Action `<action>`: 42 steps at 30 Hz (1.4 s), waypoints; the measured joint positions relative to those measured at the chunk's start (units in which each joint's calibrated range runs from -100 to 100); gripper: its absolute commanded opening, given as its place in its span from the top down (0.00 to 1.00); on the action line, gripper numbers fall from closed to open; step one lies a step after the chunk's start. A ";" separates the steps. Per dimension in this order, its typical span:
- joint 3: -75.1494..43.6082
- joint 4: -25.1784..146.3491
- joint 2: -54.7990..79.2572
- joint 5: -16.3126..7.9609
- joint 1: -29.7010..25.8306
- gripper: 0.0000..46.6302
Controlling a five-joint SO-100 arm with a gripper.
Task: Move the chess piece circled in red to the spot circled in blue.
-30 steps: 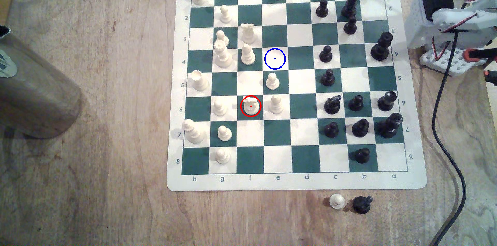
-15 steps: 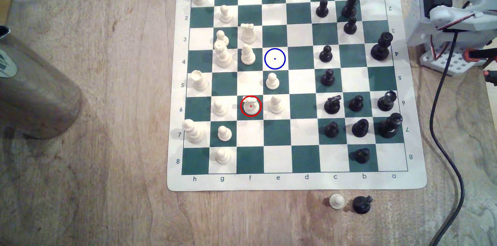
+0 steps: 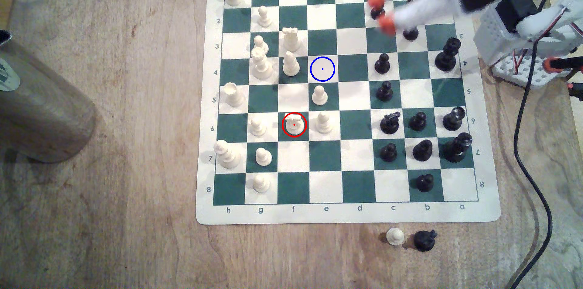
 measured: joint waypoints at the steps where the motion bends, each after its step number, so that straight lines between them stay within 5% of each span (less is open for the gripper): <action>1: -0.45 -0.16 1.68 -0.20 -0.15 0.79; 22: -27.29 -1.75 51.86 -4.69 -1.92 0.76; 42: -46.81 5.66 74.57 -5.08 -0.59 0.74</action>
